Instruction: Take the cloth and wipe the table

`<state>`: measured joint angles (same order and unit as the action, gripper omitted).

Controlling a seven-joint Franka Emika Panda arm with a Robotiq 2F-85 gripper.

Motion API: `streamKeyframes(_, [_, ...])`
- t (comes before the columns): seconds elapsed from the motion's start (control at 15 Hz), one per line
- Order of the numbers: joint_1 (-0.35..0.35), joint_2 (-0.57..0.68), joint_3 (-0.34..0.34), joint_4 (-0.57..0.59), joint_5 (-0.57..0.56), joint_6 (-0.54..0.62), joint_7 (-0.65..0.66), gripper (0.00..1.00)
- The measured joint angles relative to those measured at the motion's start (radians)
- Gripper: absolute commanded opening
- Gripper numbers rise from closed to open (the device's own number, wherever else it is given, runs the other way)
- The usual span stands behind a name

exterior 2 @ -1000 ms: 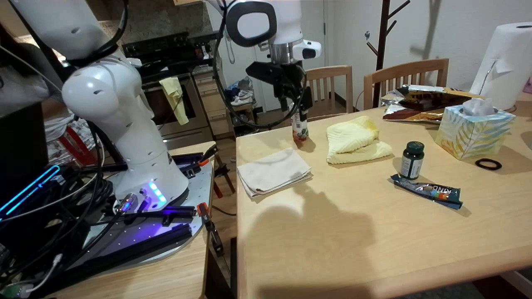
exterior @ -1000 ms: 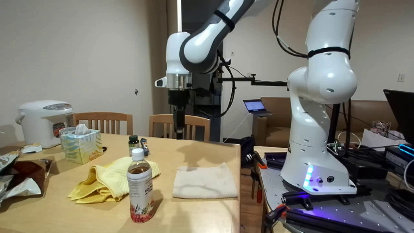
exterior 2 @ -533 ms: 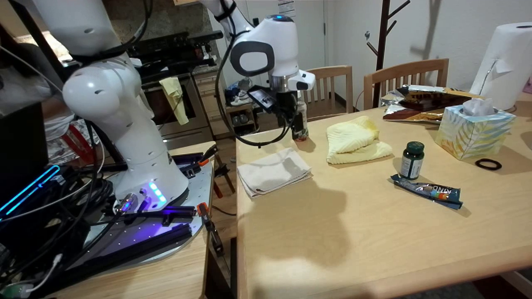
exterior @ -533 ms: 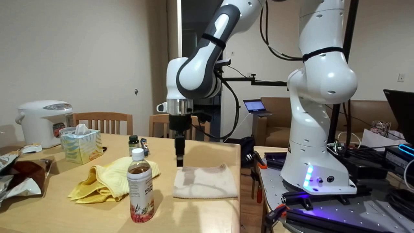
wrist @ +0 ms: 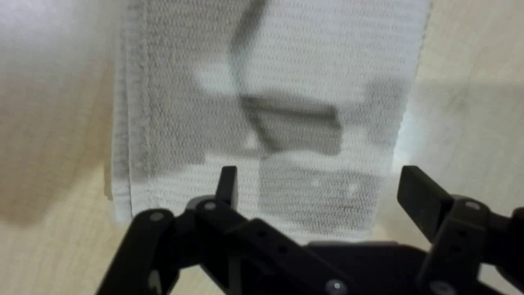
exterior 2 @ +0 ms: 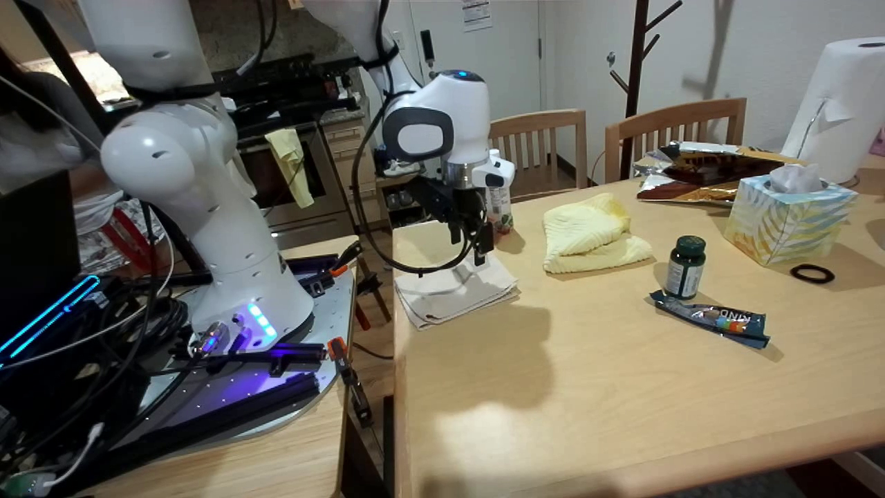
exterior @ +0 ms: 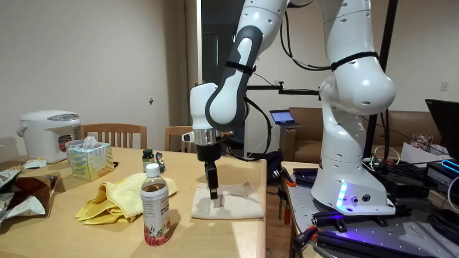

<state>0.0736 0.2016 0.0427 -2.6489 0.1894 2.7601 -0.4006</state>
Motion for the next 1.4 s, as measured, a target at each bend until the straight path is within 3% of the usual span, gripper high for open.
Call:
streamKeyframes(0.27, [-0.015,0.029,0.005,-0.007,-0.043,0.037,0.013,1.00])
streamKeyframes(0.67, [-0.027,0.095,0.011,-0.043,-0.103,0.190,0.055,1.00])
streamKeyframes(0.73, [-0.028,0.110,0.008,-0.052,-0.119,0.215,0.069,0.75])
streamKeyframes(0.87, [-0.030,0.139,0.001,-0.061,-0.145,0.266,0.095,0.68])
streamKeyframes(1.07, [-0.044,0.149,0.010,-0.066,-0.152,0.342,0.128,0.48])
streamKeyframes(1.4, [-0.170,0.146,0.134,-0.067,-0.158,0.472,0.169,0.15])
